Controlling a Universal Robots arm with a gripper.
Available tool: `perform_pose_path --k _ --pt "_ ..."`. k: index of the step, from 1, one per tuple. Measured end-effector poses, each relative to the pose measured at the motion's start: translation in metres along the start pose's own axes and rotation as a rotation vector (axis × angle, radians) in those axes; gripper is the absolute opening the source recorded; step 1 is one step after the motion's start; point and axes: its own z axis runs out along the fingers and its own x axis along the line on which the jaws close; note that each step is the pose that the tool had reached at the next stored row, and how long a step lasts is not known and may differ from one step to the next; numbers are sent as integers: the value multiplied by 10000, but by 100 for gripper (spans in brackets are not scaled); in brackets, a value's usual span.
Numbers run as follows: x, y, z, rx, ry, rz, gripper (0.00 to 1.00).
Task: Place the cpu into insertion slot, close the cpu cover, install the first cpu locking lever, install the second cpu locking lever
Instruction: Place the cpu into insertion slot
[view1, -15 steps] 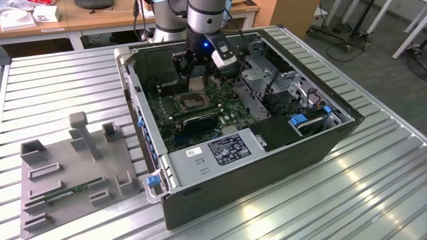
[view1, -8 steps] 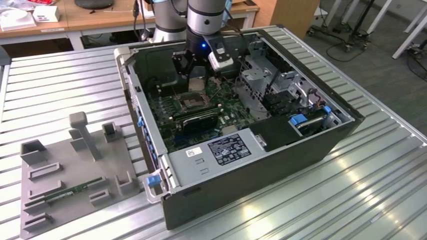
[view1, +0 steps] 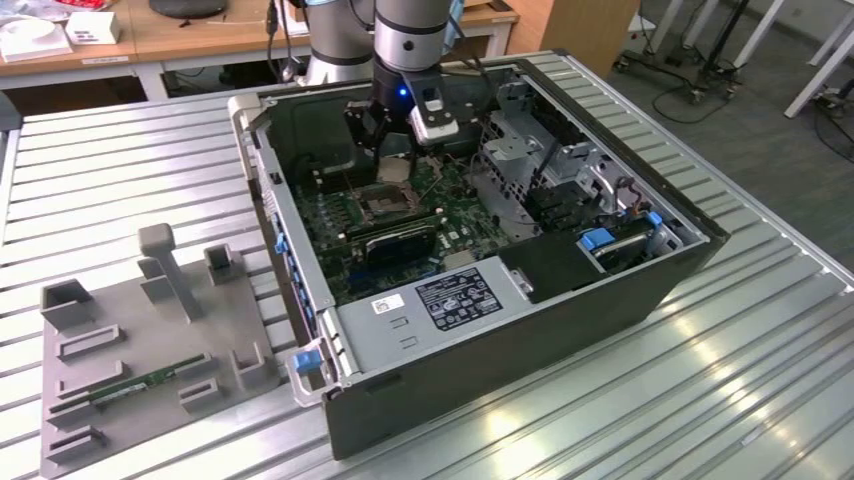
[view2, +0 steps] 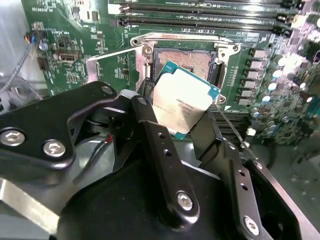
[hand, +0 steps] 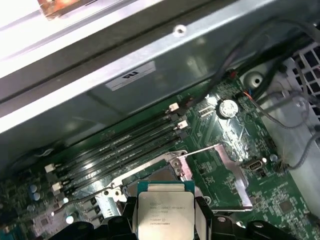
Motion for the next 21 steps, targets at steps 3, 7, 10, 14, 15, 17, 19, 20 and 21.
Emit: perform_pose_path --k 3,7,10,14,15,17,19,20,21 --pt "0 0 1 -4 -9 98 54" --pt "0 0 0 -7 -17 191 54" --pt "0 0 0 -7 -18 195 54" --pt "0 0 1 -8 -18 201 54" --pt "0 0 0 -8 -20 222 54" --pt "0 0 1 -11 -32 352 54" --pt "0 -1 1 -17 -53 592 54" --pt "0 -1 2 -20 -67 747 54" --pt "0 0 3 -26 -82 915 54"
